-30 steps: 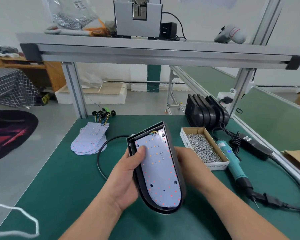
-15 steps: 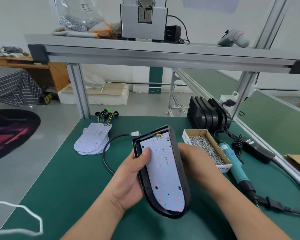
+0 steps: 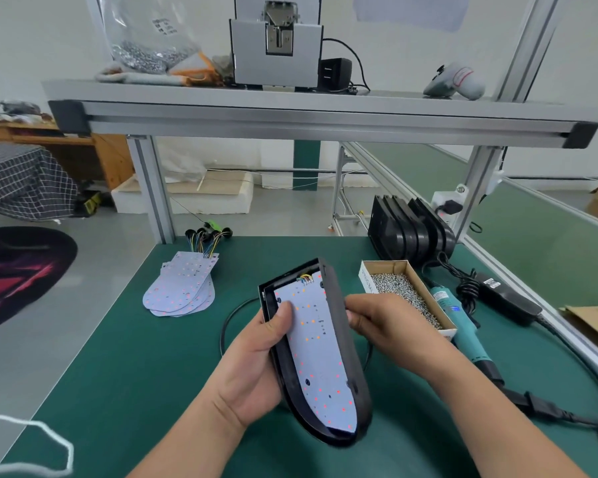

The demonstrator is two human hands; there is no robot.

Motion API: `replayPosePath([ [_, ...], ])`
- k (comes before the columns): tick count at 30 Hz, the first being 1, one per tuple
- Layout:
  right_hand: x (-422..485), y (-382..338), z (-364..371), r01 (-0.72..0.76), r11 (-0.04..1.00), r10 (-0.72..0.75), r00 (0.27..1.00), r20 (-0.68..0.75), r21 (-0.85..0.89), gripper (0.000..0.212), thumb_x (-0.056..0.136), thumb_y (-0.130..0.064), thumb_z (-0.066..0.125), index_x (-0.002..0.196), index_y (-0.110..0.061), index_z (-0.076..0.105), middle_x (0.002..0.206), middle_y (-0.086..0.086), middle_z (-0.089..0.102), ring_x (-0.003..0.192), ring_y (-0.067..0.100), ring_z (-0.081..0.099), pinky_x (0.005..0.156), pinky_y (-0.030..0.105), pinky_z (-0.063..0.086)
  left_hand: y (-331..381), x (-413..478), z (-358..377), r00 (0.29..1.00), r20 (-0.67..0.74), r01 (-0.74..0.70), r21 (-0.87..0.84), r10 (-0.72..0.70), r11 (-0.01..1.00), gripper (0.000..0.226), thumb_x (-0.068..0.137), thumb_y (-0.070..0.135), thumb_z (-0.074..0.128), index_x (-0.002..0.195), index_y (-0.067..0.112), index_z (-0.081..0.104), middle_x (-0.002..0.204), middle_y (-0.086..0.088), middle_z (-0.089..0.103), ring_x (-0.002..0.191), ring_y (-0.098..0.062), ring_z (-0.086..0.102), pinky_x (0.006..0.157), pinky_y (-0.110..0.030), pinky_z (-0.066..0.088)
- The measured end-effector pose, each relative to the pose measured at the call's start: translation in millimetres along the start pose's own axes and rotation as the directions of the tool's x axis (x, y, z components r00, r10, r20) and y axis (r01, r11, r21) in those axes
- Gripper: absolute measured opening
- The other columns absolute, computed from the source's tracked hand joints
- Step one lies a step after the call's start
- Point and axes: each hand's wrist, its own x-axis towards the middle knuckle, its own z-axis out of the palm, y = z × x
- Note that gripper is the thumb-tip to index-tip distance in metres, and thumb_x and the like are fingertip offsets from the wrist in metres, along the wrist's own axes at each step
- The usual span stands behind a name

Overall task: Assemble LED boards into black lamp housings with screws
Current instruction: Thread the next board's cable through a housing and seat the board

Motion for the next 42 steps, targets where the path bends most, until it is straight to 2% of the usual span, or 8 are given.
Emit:
replayPosePath([
  [3,1.0,-2.9,2.5,-0.024,0.991,0.016,0.998,-0.057,-0.134,0.038,0.102,-0.055,0.042,0.098,-0.03,0.07,0.084,-0.021,0.068,0.086,0.013,0.066,0.072,0.039,0.051,-0.7,-0.1,1.0,1.0,-0.009,-0.003,0.047,0.004,0.999,0.061,0.103,0.032,0.061,0.154,0.003,0.046,0.156,-0.03,0.048,0.147,-0.047,0.046,0.114,-0.06,0.045],
  [6,4.9,-7.0,11.1,-0.064,0.954,0.023,0.99,-0.139,-0.293,0.01,0.097,-0.016,0.063,0.096,-0.024,0.07,0.079,-0.024,0.057,0.083,0.018,0.064,0.063,0.034,0.036,-1.3,0.9,2.1,0.999,-0.03,-0.008,0.077,0.011,0.997,0.057,0.106,0.029,0.057,0.154,0.001,0.045,0.155,-0.031,0.05,0.145,-0.048,0.048,0.115,-0.062,0.044],
  [12,2.8,-21.0,11.1,-0.093,0.956,0.065,0.992,-0.109,-0.28,0.004,0.092,-0.015,0.062,0.094,-0.019,0.063,0.087,0.002,0.066,0.081,0.032,0.064,0.071,0.044,0.053,-6.2,0.3,12.2,0.987,-0.121,-0.107,0.014,0.108,0.994,0.058,0.092,0.025,0.072,0.143,0.003,0.057,0.144,-0.025,0.063,0.134,-0.045,0.061,0.106,-0.062,0.053],
  [23,4.1,-33.9,12.3,-0.137,0.942,0.125,0.99,-0.058,-0.307,0.018,0.091,-0.01,0.062,0.083,-0.02,0.051,0.089,0.01,0.068,0.08,0.037,0.063,0.062,0.036,0.036,-1.6,-6.8,18.5,0.983,-0.151,-0.1,0.024,0.103,0.995,0.049,0.088,0.022,0.078,0.131,0.0,0.068,0.135,-0.025,0.069,0.117,-0.037,0.072,0.093,-0.049,0.06],
  [27,2.1,-33.0,12.3,-0.184,0.931,0.181,0.983,-0.038,-0.316,0.032,0.093,-0.012,0.06,0.071,-0.023,0.04,0.073,-0.004,0.053,0.075,0.029,0.056,0.063,0.036,0.037,-4.4,-8.4,14.8,0.987,-0.145,-0.065,0.003,0.065,0.998,0.054,0.089,0.019,0.077,0.138,-0.001,0.062,0.14,-0.026,0.065,0.127,-0.043,0.066,0.099,-0.053,0.058],
  [32,4.1,-34.3,10.9,-0.206,0.893,0.222,0.975,-0.005,-0.401,0.01,0.097,-0.018,0.055,0.087,-0.019,0.053,0.095,0.005,0.067,0.09,0.033,0.066,0.072,0.037,0.047,-3.8,-5.7,8.9,0.993,-0.116,-0.009,0.021,0.012,1.0,0.058,0.092,0.016,0.074,0.144,-0.002,0.056,0.144,-0.026,0.063,0.133,-0.046,0.061,0.106,-0.057,0.054],
  [36,0.4,-36.7,11.4,-0.245,0.928,0.247,0.969,-0.029,-0.28,0.037,0.092,-0.018,0.057,0.066,-0.028,0.033,0.075,-0.003,0.051,0.079,0.034,0.063,0.072,0.042,0.051,-5.4,-4.1,8.7,0.994,-0.109,-0.005,0.039,0.009,0.999,0.053,0.091,0.015,0.075,0.14,-0.001,0.06,0.141,-0.026,0.065,0.129,-0.046,0.064,0.105,-0.057,0.055],
  [42,-0.5,-40.3,14.1,-0.258,0.947,0.246,0.966,-0.086,-0.19,0.02,0.092,-0.014,0.061,0.079,-0.023,0.048,0.083,0.004,0.065,0.082,0.038,0.065,0.072,0.045,0.052,-4.0,-7.8,11.1,0.981,-0.167,-0.09,0.037,0.095,0.995,0.05,0.086,0.018,0.079,0.131,-0.001,0.065,0.137,-0.026,0.067,0.121,-0.042,0.069,0.102,-0.057,0.057],
])
